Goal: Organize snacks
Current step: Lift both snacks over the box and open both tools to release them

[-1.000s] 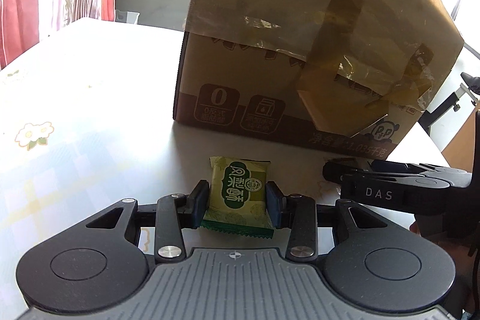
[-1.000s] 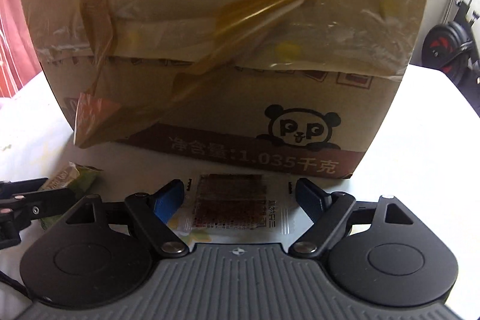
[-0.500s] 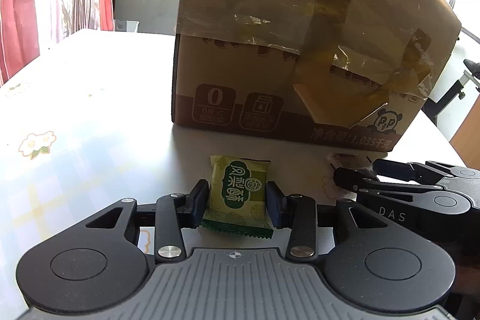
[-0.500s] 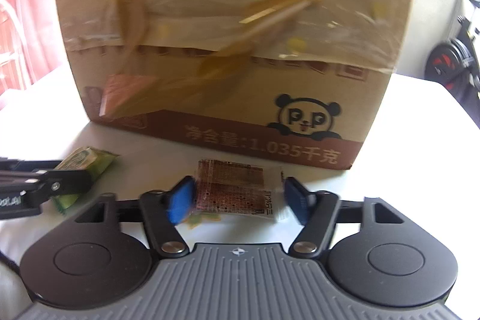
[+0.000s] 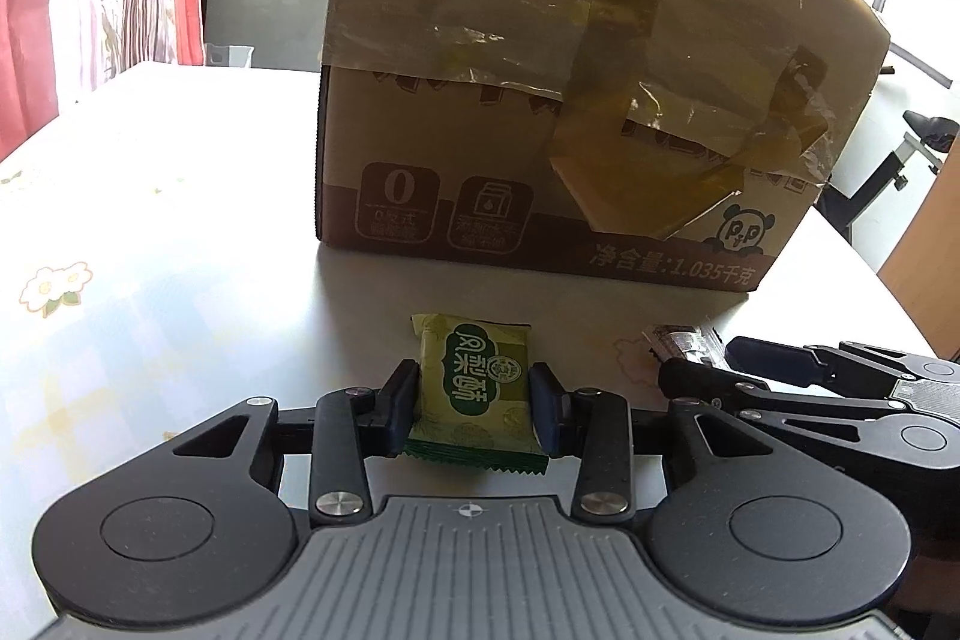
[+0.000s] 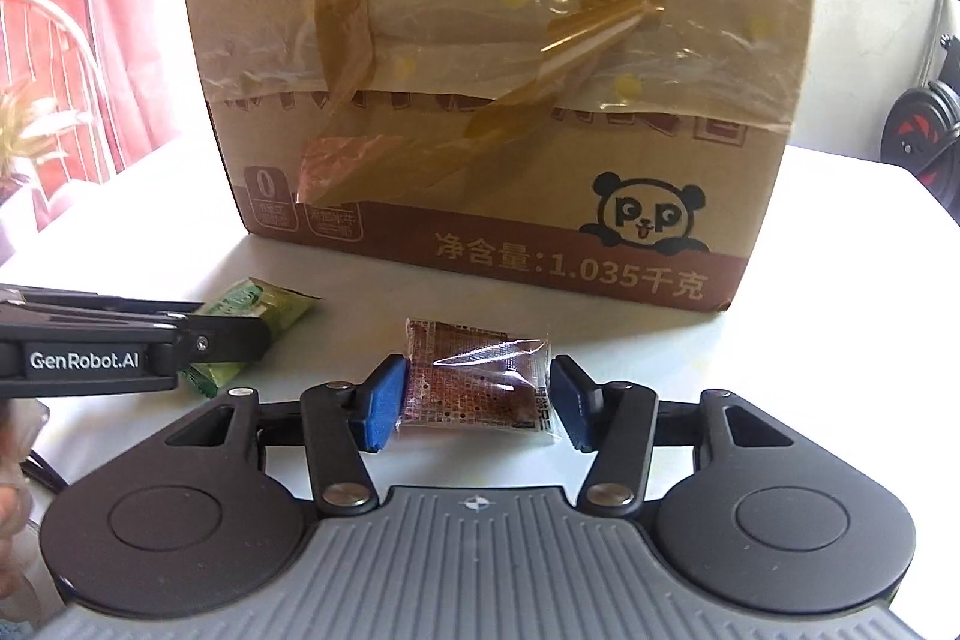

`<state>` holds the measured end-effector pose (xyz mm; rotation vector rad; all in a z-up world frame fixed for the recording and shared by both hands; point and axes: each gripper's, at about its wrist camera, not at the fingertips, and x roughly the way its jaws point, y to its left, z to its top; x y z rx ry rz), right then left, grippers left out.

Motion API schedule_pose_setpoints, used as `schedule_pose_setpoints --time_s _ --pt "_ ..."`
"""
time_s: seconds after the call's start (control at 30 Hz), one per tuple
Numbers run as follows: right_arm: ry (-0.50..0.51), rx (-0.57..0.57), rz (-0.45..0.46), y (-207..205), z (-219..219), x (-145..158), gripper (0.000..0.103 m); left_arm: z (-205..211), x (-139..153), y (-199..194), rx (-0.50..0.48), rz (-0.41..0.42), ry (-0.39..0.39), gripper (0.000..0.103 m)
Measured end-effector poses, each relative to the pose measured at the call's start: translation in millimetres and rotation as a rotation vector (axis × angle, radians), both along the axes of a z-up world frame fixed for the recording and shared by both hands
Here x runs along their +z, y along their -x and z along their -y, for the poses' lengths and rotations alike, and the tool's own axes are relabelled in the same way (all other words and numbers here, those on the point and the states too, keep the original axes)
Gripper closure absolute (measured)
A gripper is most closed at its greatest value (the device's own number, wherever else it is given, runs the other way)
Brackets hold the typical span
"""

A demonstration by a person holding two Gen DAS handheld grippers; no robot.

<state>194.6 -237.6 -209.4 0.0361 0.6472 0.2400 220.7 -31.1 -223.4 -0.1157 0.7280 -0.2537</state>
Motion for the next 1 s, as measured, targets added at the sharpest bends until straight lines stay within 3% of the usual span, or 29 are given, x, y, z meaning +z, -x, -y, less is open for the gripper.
schedule_pose_setpoints --time_s 0.4,0.63,0.77,1.0 --pt "-0.112 -0.050 0.073 22 24 27 0.049 -7 32 19 0.014 0.059 0.062 0.062" --pt "-0.124 -0.037 0.245 36 33 74 0.049 -22 89 37 0.031 0.211 0.117 0.062" --pt "-0.116 -0.022 0.340 32 39 107 0.049 -22 128 42 0.016 0.334 0.097 0.062" --pt "-0.088 0.035 0.448 1 48 161 0.048 1 184 2 -0.039 0.461 0.066 0.062"
